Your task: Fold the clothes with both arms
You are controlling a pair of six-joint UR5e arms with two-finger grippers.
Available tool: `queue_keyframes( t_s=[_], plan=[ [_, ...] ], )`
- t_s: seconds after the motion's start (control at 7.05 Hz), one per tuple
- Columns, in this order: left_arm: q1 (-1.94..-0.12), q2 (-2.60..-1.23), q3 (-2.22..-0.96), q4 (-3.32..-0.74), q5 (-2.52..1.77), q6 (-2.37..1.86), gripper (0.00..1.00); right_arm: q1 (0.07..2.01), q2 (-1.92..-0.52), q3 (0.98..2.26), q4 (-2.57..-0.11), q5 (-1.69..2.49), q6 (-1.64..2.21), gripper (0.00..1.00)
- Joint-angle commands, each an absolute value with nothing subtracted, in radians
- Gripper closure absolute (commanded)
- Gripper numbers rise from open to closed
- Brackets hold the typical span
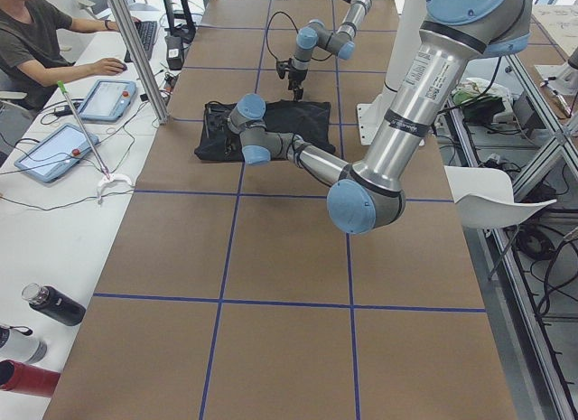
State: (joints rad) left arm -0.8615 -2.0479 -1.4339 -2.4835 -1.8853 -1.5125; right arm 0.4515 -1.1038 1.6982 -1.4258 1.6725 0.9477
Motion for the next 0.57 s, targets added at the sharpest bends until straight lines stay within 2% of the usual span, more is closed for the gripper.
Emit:
queue_keyframes(
  t_s=[0.0,0.43],
  plan=[
    [-0.861,-2.048,-1.434,-2.484,-1.885,-1.513,0.00,0.485,-1.111,1.706,-1.422,1.719,0.946,0.00],
    [-0.861,-2.048,-1.434,-2.484,-1.885,-1.511,0.00,0.511,-1.097,1.761,-1.430,1.752,0.948,0.00]
  ],
)
